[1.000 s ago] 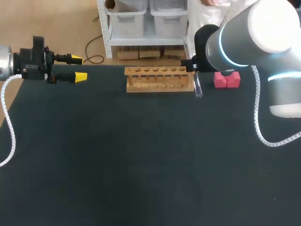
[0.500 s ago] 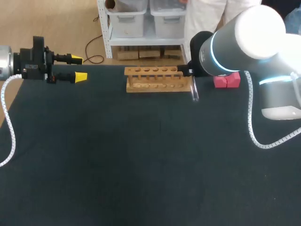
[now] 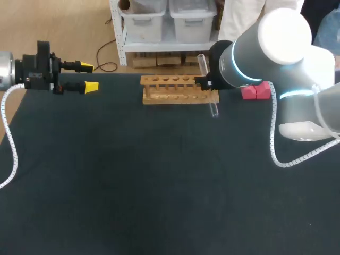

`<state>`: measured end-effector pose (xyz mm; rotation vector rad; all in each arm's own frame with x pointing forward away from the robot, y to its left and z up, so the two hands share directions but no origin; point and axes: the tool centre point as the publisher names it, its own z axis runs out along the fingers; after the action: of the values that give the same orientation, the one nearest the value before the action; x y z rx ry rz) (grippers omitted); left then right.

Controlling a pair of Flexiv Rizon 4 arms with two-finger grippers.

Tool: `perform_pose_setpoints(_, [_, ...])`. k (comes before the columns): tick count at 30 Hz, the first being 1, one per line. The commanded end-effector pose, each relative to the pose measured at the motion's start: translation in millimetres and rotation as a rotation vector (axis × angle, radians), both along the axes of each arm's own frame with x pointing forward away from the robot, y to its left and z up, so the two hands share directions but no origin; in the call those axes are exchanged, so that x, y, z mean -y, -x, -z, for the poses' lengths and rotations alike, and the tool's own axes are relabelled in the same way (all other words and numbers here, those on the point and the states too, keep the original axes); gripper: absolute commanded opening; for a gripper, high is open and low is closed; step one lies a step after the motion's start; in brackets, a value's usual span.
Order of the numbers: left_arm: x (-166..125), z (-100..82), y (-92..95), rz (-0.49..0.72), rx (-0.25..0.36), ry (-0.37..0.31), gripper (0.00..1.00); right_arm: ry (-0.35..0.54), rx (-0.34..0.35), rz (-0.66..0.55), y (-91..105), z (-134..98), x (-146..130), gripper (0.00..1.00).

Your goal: Grasp the test tube, adjust it, and insert it.

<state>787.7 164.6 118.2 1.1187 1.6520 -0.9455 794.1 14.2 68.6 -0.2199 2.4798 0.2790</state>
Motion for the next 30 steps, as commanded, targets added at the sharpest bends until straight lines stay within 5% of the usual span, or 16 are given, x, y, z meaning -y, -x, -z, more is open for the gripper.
perform_pose_setpoints(1, [-0.1,1.1,1.2,-0.003,0.005,0.003,1.0,-0.007,-0.016,-0.013,-7.7,6.1,-5.7,0.0])
perform_pose_setpoints(30, [-0.1,1.1,1.2,-0.003,0.005,0.003,1.0,-0.022,-0.111,-0.065,-15.1,25.3,-19.3,0.0])
